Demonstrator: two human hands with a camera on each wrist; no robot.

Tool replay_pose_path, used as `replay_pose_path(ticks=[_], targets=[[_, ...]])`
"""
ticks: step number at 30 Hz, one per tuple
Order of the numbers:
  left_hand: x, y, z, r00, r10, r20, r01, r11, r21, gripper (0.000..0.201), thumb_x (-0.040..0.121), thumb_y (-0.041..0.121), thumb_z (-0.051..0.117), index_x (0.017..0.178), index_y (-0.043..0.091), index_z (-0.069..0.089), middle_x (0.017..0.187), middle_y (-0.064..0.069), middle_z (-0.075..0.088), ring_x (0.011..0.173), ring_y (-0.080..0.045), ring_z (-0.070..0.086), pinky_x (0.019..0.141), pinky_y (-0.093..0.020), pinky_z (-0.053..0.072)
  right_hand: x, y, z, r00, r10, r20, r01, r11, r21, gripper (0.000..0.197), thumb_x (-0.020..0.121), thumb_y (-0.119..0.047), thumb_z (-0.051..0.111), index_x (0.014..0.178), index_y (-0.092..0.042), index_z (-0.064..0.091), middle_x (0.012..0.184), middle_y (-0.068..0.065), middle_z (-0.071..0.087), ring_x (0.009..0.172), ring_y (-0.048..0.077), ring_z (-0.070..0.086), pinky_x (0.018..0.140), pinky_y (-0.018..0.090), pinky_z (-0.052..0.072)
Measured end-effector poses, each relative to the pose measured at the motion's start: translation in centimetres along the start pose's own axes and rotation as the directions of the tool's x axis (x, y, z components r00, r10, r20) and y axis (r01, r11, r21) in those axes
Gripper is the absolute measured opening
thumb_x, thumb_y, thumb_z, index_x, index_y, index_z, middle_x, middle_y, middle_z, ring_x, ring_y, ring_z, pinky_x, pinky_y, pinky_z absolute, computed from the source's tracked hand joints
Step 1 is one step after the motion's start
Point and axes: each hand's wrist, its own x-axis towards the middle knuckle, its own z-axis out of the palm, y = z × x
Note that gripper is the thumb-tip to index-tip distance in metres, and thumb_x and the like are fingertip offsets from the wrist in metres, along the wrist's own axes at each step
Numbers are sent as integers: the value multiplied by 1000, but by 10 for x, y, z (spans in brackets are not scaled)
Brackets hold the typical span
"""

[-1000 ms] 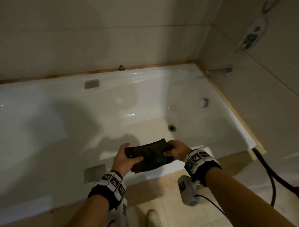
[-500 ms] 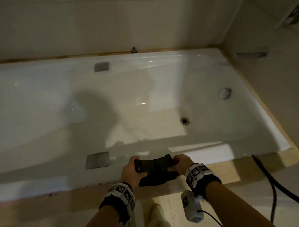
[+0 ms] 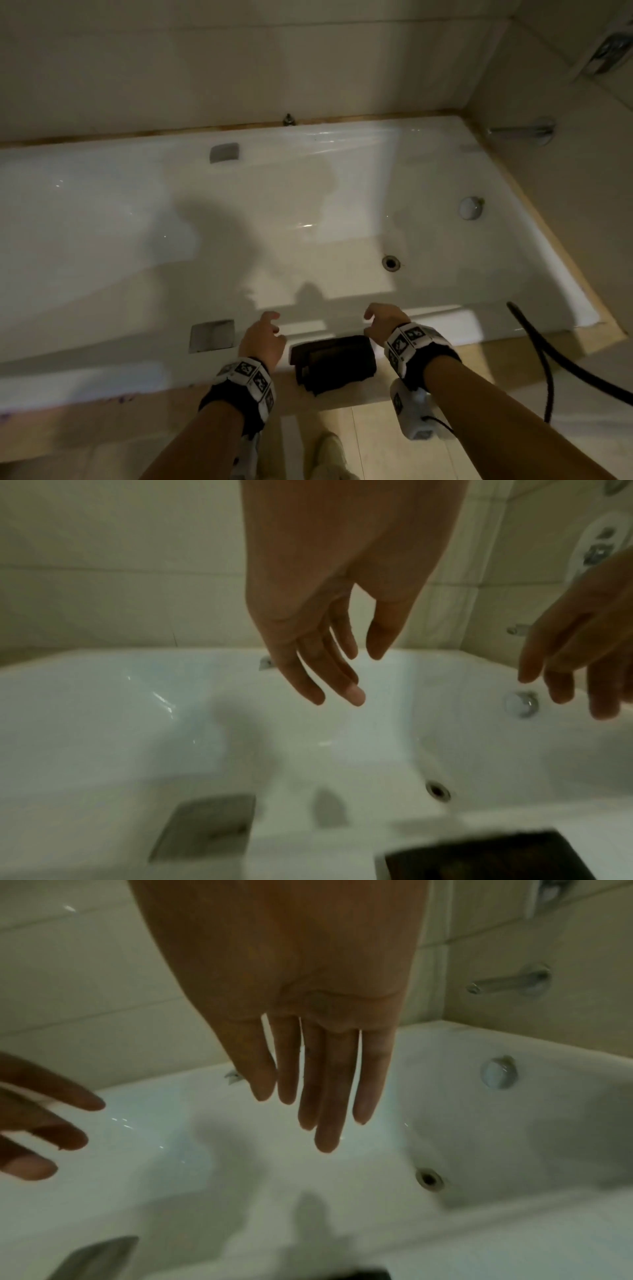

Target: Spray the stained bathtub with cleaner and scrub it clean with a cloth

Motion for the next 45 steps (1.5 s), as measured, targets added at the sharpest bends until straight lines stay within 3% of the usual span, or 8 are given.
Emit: replay_pose_path(ticks=[4, 9, 16, 22, 29, 37, 41, 45], targets=[[-22, 37, -66, 985, 54, -162, -56, 998, -8, 33, 87, 11, 52, 118, 21, 57, 101, -7, 68, 93, -28, 63, 84, -34, 52, -10, -54, -52, 992, -112, -54, 110, 993, -33, 24, 90, -20, 54, 112, -11, 60, 123, 8, 58, 113, 24, 54, 91, 29, 43], [-70, 71, -173, 932, 144, -332, -101, 984, 144, 30, 90, 22, 51, 119, 28, 56, 105, 5, 67, 99, -19, 61, 86, -27, 47, -40, -154, -112, 955, -270, -125, 259, 961, -97, 24, 90, -18, 50, 107, -9, 63, 115, 8, 62, 105, 25, 59, 84, 29, 46], [-156, 83, -341, 769, 250, -588, -84, 952, 295, 30, 89, 20, 45, 113, 27, 60, 107, -2, 65, 101, -23, 60, 82, -28, 46, -119, -306, -179, 818, -500, -286, 449, 864, -225, 21, 91, -18, 50, 101, -6, 63, 105, 14, 65, 97, 30, 61, 75, 29, 45], [-224, 28, -445, 657, 275, -702, -17, 936, 351, 25, 88, 20, 49, 109, 25, 63, 110, -1, 67, 105, -26, 61, 84, -28, 46, -208, -429, -192, 703, -633, -326, 540, 772, -334, 18, 88, -14, 51, 97, -6, 65, 99, 13, 66, 90, 30, 62, 77, 31, 49], [-259, -69, -526, 640, 207, -740, 44, 952, 304, 25, 89, 19, 50, 111, 21, 61, 113, -6, 66, 107, -26, 60, 93, -34, 48, -277, -546, -143, 640, -719, -269, 597, 687, -414, 20, 87, -14, 52, 99, -7, 67, 101, 13, 67, 91, 30, 64, 76, 31, 49], [-232, -138, -569, 686, 62, -725, 92, 981, 171, 25, 87, 18, 50, 108, 19, 65, 116, -6, 64, 102, -26, 61, 90, -34, 50, -282, -613, -115, 671, -724, -162, 507, 607, -612, 25, 91, -18, 50, 111, -7, 60, 111, 11, 62, 100, 29, 61, 77, 30, 45], [-217, -160, -590, 702, -18, -712, 151, 981, 124, 26, 91, 21, 47, 111, 19, 62, 113, -8, 64, 96, -29, 64, 84, -36, 55, -266, -647, -122, 655, -737, -168, 476, 574, -666, 15, 85, -19, 59, 97, -11, 62, 98, 8, 64, 90, 28, 63, 75, 31, 50], [-198, -189, -615, 691, -87, -717, 217, 972, 91, 27, 91, 20, 49, 116, 18, 60, 122, -8, 60, 108, -27, 58, 92, -34, 49, -252, -686, -125, 615, -768, -179, 488, 549, -679, 8, 84, -16, 59, 80, -12, 54, 80, 5, 54, 82, 28, 61, 72, 32, 50]])
